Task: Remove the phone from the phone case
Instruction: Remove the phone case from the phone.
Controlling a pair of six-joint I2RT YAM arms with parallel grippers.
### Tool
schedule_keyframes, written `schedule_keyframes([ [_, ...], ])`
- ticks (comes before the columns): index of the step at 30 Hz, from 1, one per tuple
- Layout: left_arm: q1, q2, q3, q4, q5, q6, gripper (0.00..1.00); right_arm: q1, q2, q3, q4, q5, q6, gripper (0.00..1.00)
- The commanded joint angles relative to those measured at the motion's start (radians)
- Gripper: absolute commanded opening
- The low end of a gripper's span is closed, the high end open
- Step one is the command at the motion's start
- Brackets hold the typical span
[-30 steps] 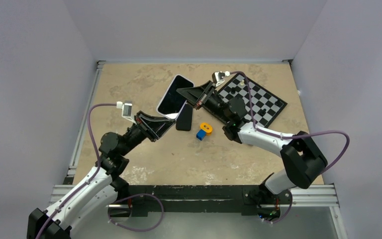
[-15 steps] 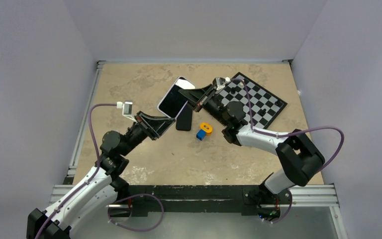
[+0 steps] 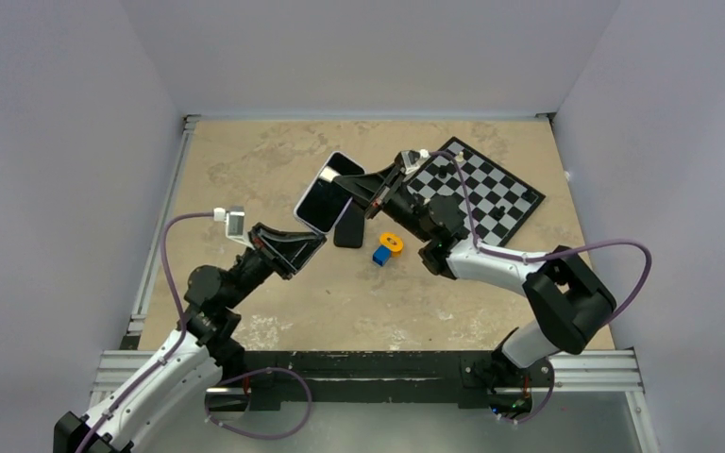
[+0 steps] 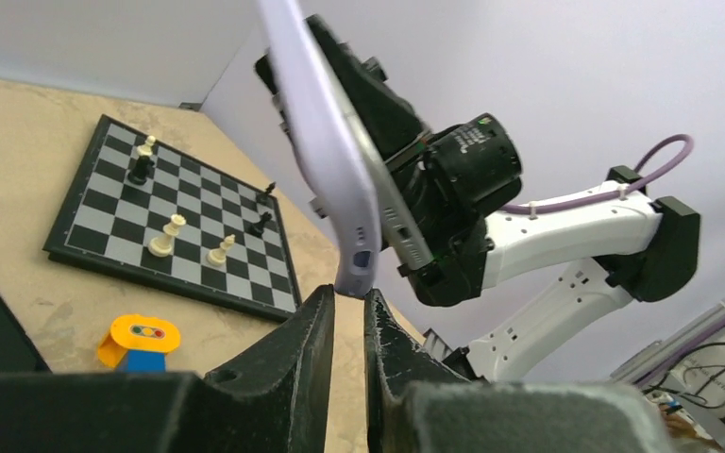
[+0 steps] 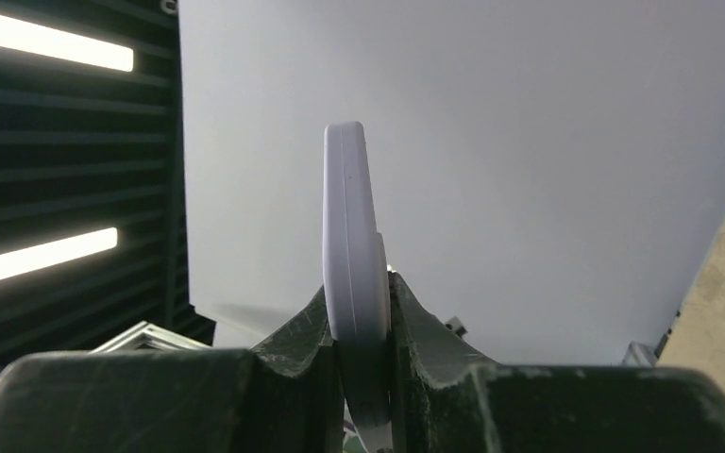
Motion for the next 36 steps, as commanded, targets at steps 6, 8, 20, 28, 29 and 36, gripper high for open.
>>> schedule_keyframes([
  [6,0.039,0.046,-0.044,-0.306,-0.259,0.117,0.00,0.009,-0.079,0.061,0.406,-0.076,0.277,0.00],
  [8,0.039,0.057,-0.032,-0.301,-0.237,0.110,0.00,0.009,-0.080,0.057,0.403,-0.081,0.267,0.00],
  [20,0.040,-0.127,0.229,-0.700,0.095,0.146,0.44,-0.090,-0.065,0.022,0.333,-0.202,0.029,0.00],
  [28,0.039,-0.139,0.376,-0.685,0.266,0.063,0.61,-0.125,-0.139,0.031,0.042,-0.243,-0.191,0.00],
  [29,0.038,-0.118,0.394,-0.682,0.274,0.045,0.62,-0.125,-0.144,0.035,0.027,-0.243,-0.205,0.00],
  [36,0.039,-0.026,0.432,-0.628,0.300,-0.043,0.71,-0.123,-0.147,0.023,0.036,-0.240,-0.188,0.00],
])
